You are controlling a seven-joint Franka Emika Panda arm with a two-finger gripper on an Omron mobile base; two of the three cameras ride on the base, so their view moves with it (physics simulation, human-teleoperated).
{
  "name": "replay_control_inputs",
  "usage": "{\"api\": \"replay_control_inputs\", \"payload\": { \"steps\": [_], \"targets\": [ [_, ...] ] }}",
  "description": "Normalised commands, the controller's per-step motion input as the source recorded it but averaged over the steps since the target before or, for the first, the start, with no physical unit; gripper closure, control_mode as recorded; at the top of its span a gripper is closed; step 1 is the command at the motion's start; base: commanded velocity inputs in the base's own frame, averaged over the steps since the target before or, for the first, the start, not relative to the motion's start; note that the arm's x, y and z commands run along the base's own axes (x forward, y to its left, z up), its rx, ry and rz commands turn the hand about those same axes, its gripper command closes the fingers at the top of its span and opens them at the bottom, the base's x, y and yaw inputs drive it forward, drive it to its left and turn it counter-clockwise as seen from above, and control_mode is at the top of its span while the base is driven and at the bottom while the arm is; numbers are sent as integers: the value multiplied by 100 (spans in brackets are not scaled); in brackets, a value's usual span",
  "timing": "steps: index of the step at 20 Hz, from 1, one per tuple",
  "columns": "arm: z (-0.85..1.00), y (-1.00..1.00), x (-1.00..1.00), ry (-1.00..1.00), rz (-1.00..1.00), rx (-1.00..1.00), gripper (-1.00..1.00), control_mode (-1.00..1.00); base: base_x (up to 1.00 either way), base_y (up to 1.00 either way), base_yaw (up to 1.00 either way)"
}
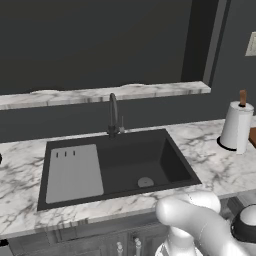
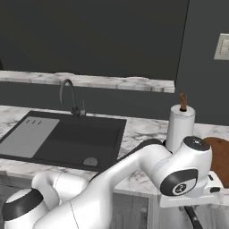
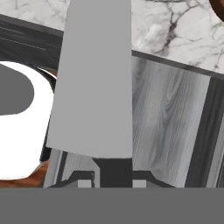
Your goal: Pick up the knife from the drawer and place it on the cutting board. Then place the meat from the plate to the cutting board.
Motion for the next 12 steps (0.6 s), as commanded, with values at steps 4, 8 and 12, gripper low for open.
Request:
{"api": "replay_control_inputs", "payload": {
  "steps": [4,8,12],
  "targets": [
    [0,-36,13,0,0,1,100,-100,0,0,0],
    [0,-33,30,0,0,3,100,-100,0,0,0],
    [0,-34,39,0,0,4,100,-100,0,0,0]
  ]
}}
